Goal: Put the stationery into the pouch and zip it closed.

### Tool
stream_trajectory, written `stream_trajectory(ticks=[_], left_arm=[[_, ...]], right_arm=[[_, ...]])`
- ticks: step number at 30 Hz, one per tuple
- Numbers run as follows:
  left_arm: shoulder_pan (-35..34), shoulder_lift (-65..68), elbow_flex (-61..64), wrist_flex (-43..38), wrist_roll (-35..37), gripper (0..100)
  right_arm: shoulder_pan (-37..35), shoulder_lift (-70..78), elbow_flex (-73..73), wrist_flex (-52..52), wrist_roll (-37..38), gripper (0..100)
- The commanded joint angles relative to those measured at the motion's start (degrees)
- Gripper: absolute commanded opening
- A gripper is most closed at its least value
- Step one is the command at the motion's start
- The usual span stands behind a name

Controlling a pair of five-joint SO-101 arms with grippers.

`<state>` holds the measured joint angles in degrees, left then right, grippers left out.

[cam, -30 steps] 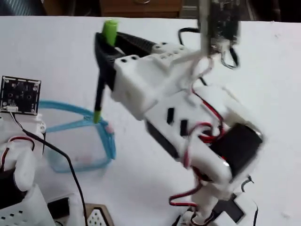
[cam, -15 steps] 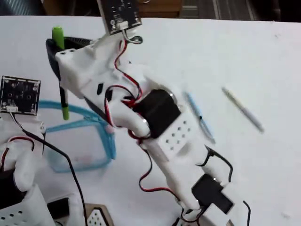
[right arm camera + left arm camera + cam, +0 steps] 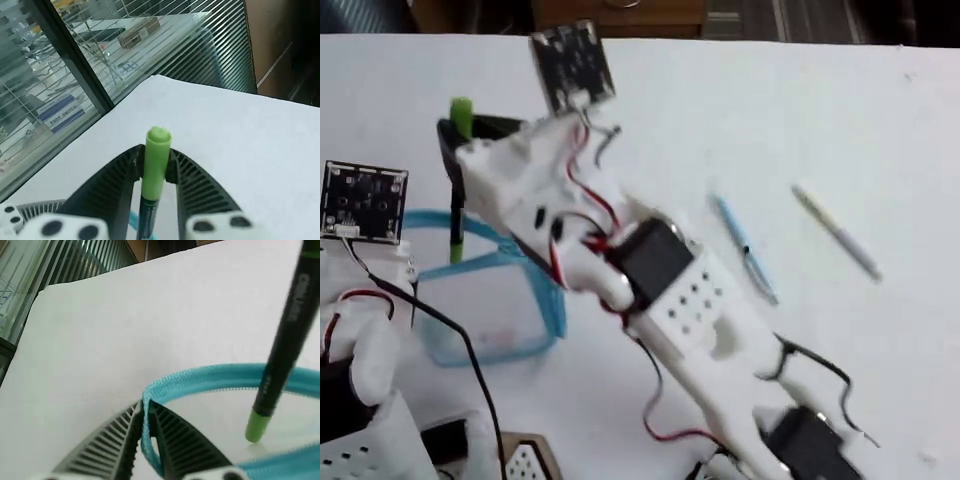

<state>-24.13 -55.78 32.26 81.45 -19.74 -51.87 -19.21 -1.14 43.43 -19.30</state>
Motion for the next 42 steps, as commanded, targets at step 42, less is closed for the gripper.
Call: stream_trajectory(ticks=[42], left_arm=[[-0.75, 2.15, 13.27, 1.41, 0.62, 2]], right_arm=[[-0.84, -16.92, 3.34, 6.90, 9.41, 7.2]])
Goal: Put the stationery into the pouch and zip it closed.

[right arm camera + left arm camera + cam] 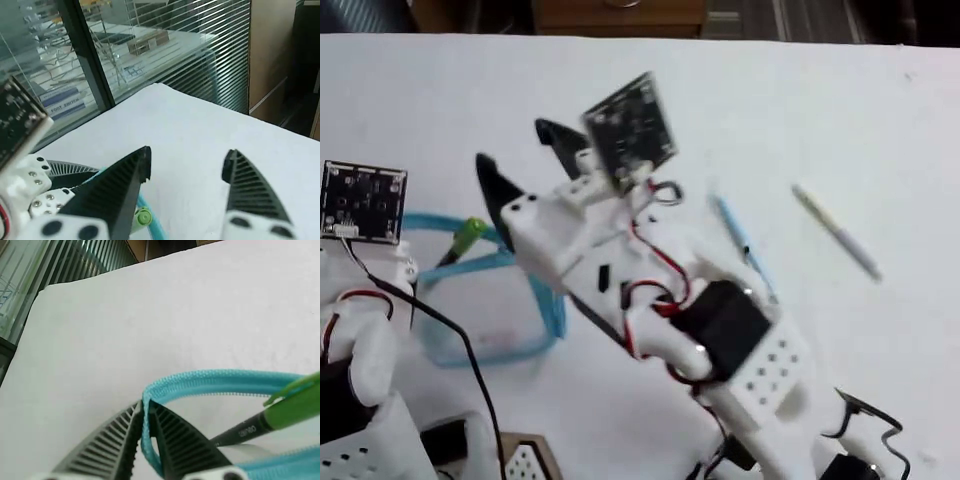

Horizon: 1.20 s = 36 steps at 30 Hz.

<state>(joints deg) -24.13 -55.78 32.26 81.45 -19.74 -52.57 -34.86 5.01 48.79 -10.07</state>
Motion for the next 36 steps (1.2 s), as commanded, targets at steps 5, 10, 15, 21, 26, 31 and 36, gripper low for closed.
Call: stream_trajectory(ticks=[5, 10, 15, 21, 26, 31, 36], left_arm=[[-0.66, 2.15, 13.27, 1.41, 0.62, 2], [-0.57, 2.24, 13.27, 1.41, 0.70, 2], [-0.66, 2.33, 13.27, 1.41, 0.70, 2], [-0.75, 2.24, 13.27, 1.41, 0.70, 2], [-0.66, 2.24, 13.27, 1.49, 0.70, 2], [-0.57, 2.24, 13.27, 1.41, 0.70, 2], [-0.75, 2.24, 13.27, 1.41, 0.70, 2]], right_arm=[[-4.44, -1.10, 7.56, 0.92, 0.18, 5.2], [-5.14, 0.13, 19.16, -4.97, 0.44, 1.8], [-4.00, -1.98, 12.75, -1.45, 0.70, 1.7], [3.91, -2.77, 0.26, 6.29, 0.70, 1.7], [2.95, -0.04, -2.64, 4.26, 0.26, 1.7], [-2.95, 8.57, 0.26, 1.19, 0.18, 1.7], [-8.66, 12.00, 5.10, 1.45, 0.62, 1.7]])
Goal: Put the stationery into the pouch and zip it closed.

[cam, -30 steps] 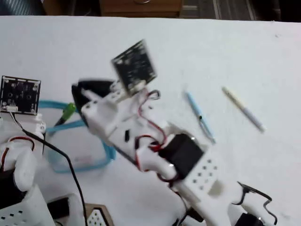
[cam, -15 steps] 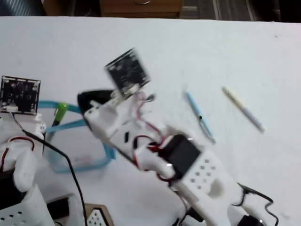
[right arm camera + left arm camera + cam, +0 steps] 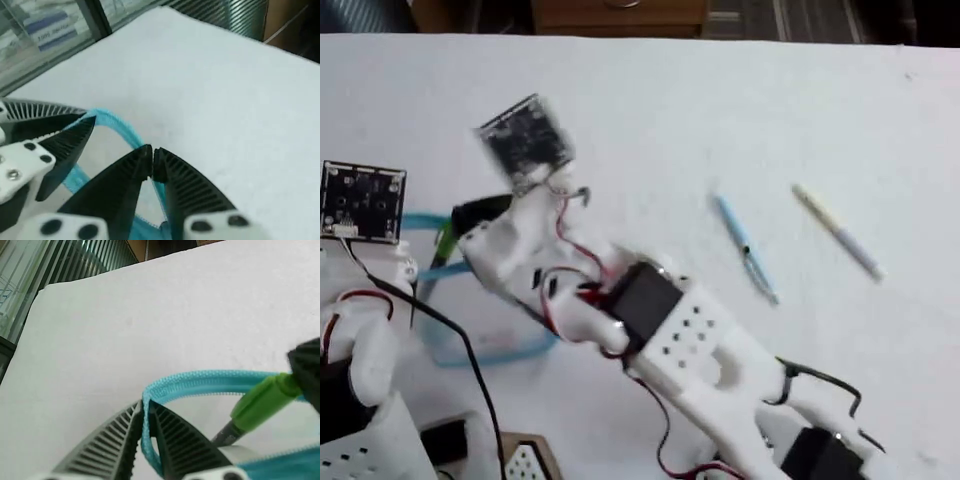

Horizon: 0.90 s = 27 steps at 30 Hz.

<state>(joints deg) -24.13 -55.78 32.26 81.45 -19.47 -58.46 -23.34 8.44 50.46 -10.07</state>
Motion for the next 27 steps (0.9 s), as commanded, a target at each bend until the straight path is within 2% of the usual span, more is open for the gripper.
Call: stream_trajectory(ticks=[1, 5, 12, 19, 27], left_arm=[[-0.75, 2.24, 13.27, 1.41, 0.44, 2], [-0.75, 2.24, 13.27, 1.49, 0.44, 2], [-0.75, 2.24, 13.27, 1.41, 0.44, 2], [-0.75, 2.24, 13.27, 1.41, 0.44, 2], [-0.57, 2.24, 13.27, 1.41, 0.44, 2]], right_arm=[[-3.12, 0.48, 3.25, 0.57, 0.62, 1.7], [-2.86, -0.13, 7.03, 3.82, 0.70, 1.7], [-1.01, -1.45, -11.16, 8.13, 1.41, 1.7], [2.51, -0.22, -16.09, 11.56, 0.97, 1.7], [-2.42, 7.78, -9.58, 9.27, 0.97, 1.7]])
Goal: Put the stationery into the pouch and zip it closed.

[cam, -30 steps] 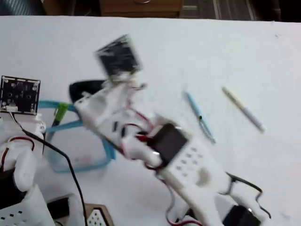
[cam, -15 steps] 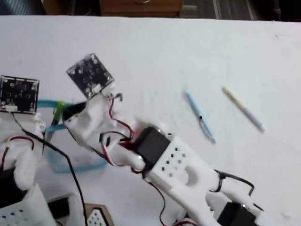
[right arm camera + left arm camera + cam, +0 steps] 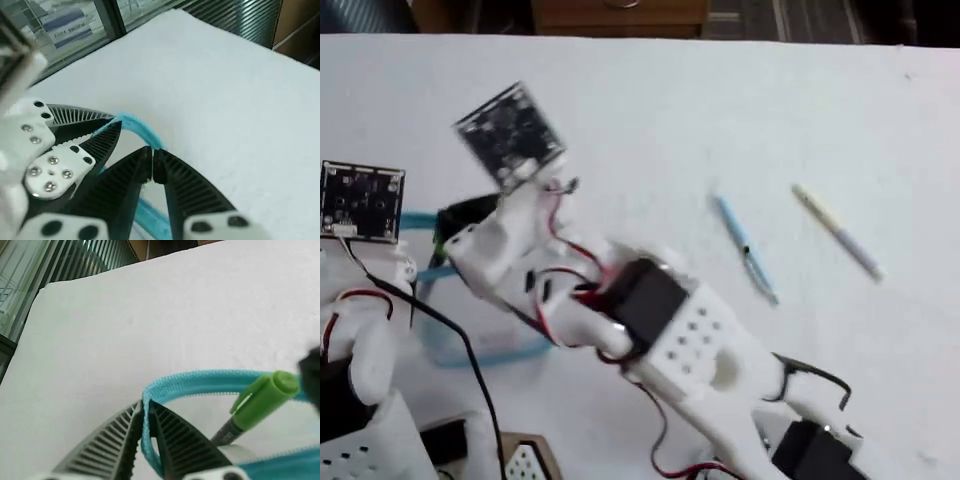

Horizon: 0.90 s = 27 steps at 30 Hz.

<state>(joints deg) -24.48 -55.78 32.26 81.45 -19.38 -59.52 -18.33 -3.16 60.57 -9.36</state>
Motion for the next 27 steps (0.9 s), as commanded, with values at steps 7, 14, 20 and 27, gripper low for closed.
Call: stream_trajectory(ticks=[7, 14, 20, 27], left_arm=[[-0.48, 2.24, 13.27, 1.58, 0.35, 2], [-0.48, 2.24, 13.27, 1.58, 0.35, 2], [-0.48, 2.24, 13.27, 1.49, 0.35, 2], [-0.48, 2.24, 13.27, 1.41, 0.35, 2]], right_arm=[[-9.27, 4.79, 5.54, 10.86, 0.79, 1.7], [-5.32, -0.22, -2.20, 27.38, 6.77, 1.7], [1.10, -7.43, -9.49, 39.43, 16.79, 1.7], [21.85, -10.77, -20.66, 33.54, 18.46, 1.8]])
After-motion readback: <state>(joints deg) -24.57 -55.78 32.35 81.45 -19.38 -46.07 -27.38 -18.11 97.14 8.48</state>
